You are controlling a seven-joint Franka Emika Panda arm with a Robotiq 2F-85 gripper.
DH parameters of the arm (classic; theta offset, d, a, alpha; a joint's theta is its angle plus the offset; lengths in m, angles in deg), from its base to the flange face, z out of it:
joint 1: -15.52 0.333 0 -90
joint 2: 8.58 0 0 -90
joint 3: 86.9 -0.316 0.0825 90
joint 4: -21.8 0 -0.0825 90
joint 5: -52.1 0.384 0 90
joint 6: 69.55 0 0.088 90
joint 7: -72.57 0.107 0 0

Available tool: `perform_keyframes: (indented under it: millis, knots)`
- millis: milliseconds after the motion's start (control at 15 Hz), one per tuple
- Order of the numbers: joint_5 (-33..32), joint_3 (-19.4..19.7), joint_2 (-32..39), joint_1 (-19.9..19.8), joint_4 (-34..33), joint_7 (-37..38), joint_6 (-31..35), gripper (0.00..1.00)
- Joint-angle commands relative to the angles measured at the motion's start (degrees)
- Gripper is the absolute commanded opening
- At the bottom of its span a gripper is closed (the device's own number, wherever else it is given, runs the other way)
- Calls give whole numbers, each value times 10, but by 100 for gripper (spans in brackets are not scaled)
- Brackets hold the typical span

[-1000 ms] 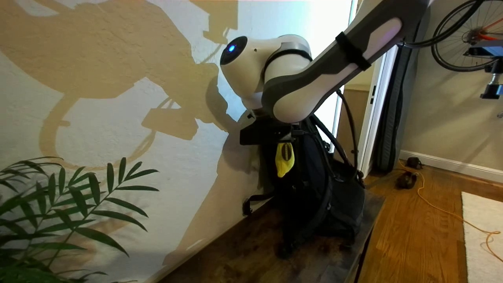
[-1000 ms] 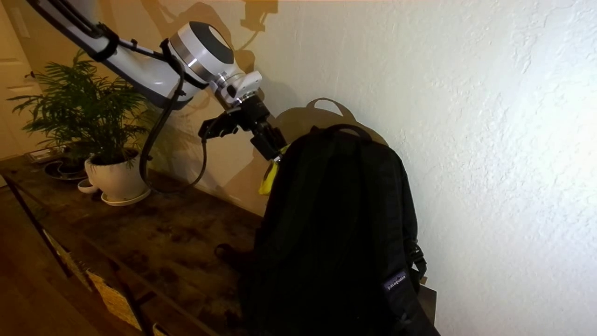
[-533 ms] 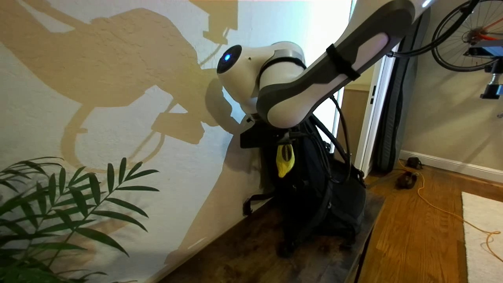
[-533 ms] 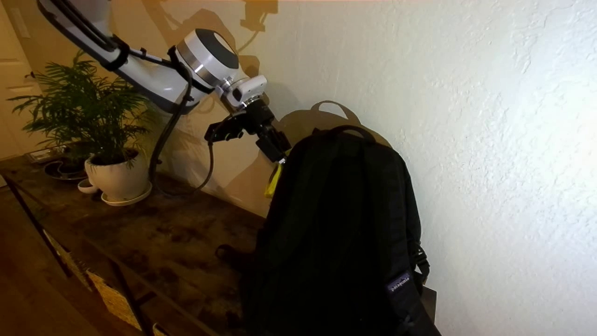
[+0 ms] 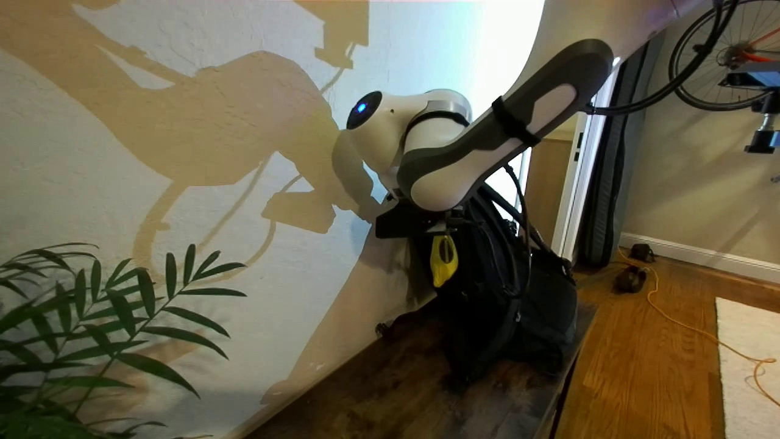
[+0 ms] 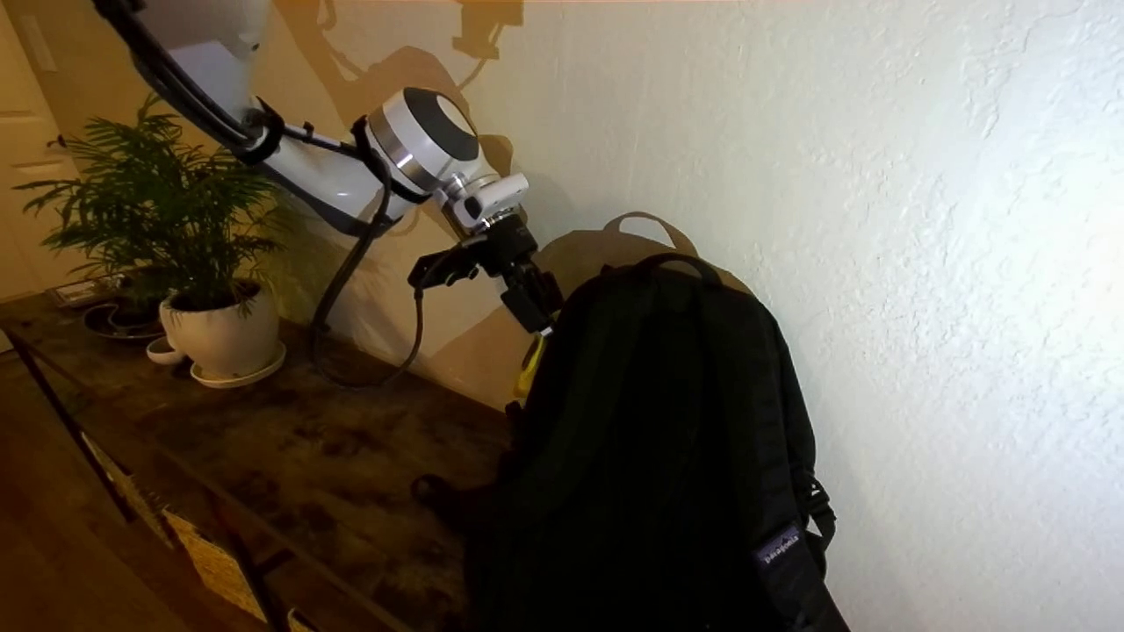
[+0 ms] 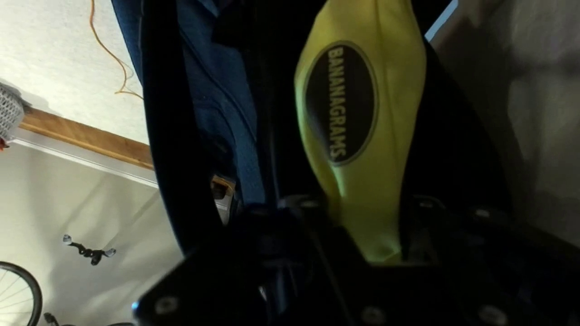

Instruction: Pick up the object and put it in the bag

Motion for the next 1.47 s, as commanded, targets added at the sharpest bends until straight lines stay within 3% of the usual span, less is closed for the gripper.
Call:
perform_keyframes:
  millis: [0,400,1400]
  knots:
    - [32,-2,8,-13,-14,-13,23,62]
    - [52,6,8,2,-23,-25,39,98]
    - [80,-21,3,27,-15,-130,80,100]
